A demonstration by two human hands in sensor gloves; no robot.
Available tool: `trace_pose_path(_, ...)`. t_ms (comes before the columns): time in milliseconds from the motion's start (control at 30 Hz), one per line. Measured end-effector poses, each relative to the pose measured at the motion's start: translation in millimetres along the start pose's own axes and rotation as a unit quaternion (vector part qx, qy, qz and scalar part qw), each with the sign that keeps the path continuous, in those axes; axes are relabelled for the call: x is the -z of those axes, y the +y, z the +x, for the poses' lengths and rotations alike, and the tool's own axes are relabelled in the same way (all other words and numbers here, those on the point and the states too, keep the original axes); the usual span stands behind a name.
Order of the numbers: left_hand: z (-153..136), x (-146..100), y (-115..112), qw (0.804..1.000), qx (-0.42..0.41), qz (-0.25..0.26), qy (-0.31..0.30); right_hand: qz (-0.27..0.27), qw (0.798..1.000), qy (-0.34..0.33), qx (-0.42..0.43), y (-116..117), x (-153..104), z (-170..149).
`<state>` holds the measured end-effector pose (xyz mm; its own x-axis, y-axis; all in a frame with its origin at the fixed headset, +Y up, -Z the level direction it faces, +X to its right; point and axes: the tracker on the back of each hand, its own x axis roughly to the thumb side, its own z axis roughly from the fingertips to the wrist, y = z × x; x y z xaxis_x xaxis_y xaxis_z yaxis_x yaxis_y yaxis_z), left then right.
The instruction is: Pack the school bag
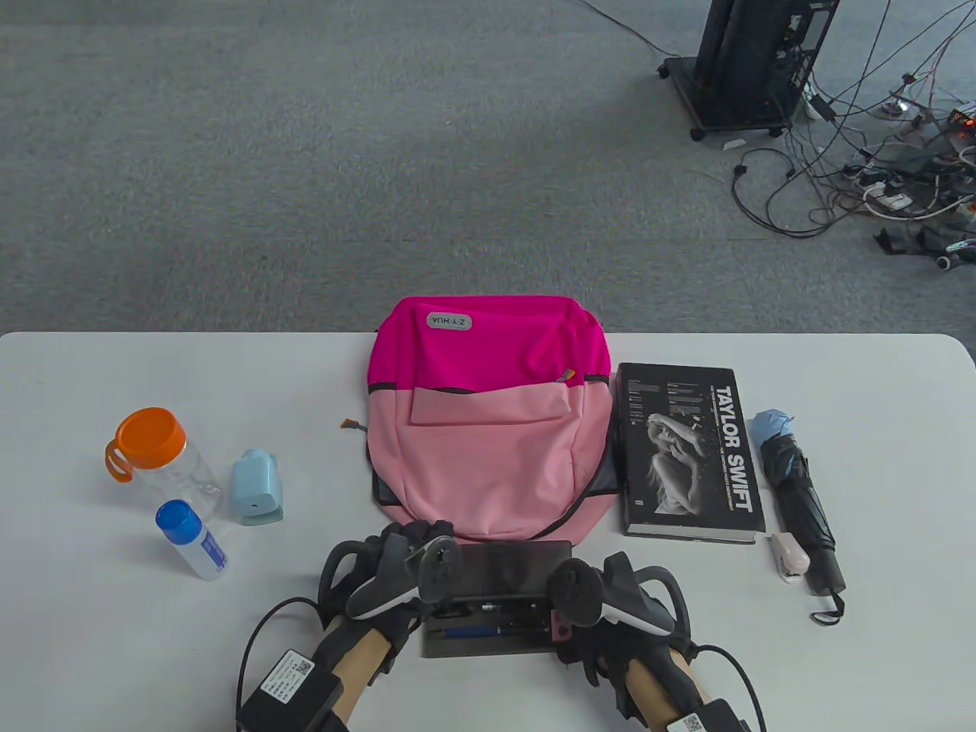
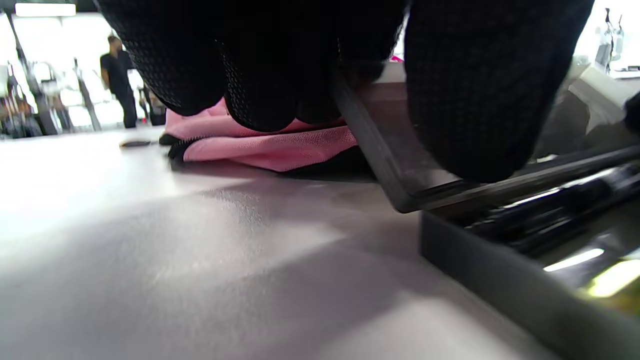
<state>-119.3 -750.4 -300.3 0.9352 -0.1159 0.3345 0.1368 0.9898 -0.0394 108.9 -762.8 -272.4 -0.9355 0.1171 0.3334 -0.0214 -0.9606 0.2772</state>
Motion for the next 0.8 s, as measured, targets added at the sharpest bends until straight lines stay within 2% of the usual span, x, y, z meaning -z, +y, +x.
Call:
trace_pose_path(200,3.6,-4.9,1.1,0.999,0.005,0.032,-0.019,-0.067,0.997,-0.022,-0.022,2.1,-7.5,-2.0)
trace_pose_path(300,7.1,-9.2,-0.1,0.998,0.013,0.045,-0.031,-0.069,0.996,0.031,-0.043,0.4,-7.7,-4.6)
trace_pose_path(367,8.0,-10.4,0.9,0.998,0.01,0.049,-0.037,-0.037,0.996,0.066,-0.047,-0.1,-4.4,-8.3)
trace_pose_path(400,6.4,-9.9,4.1,0.998,-0.008,0.032,-0.047,-0.024,0.995,0.092,-0.029,0.4,-4.2,-11.1)
trace_pose_path(467,5.8,-10.9,7.3,0.996,-0.044,0.002,-0.075,-0.024,0.994,0.105,-0.026,0.8,-4.6,-13.4)
trace_pose_path(533,8.7,-15.0,8.9,0.996,-0.028,-0.003,-0.09,-0.04,0.996,0.079,-0.03,1.1,-6.2,-10.0)
trace_pose_path(600,14.0,-20.3,9.9,0.995,-0.006,-0.019,-0.102,-0.083,0.994,0.036,-0.057,0.2,-10.5,-4.3)
trace_pose_path(667,18.6,-22.8,7.4,0.991,0.004,-0.048,-0.123,-0.084,0.994,-0.034,-0.062,1.9,-9.7,2.2)
trace_pose_path(800,22.6,-28.8,3.8,0.981,0.015,-0.117,-0.156,-0.053,0.997,-0.028,-0.057,1.6,-8.1,4.7)
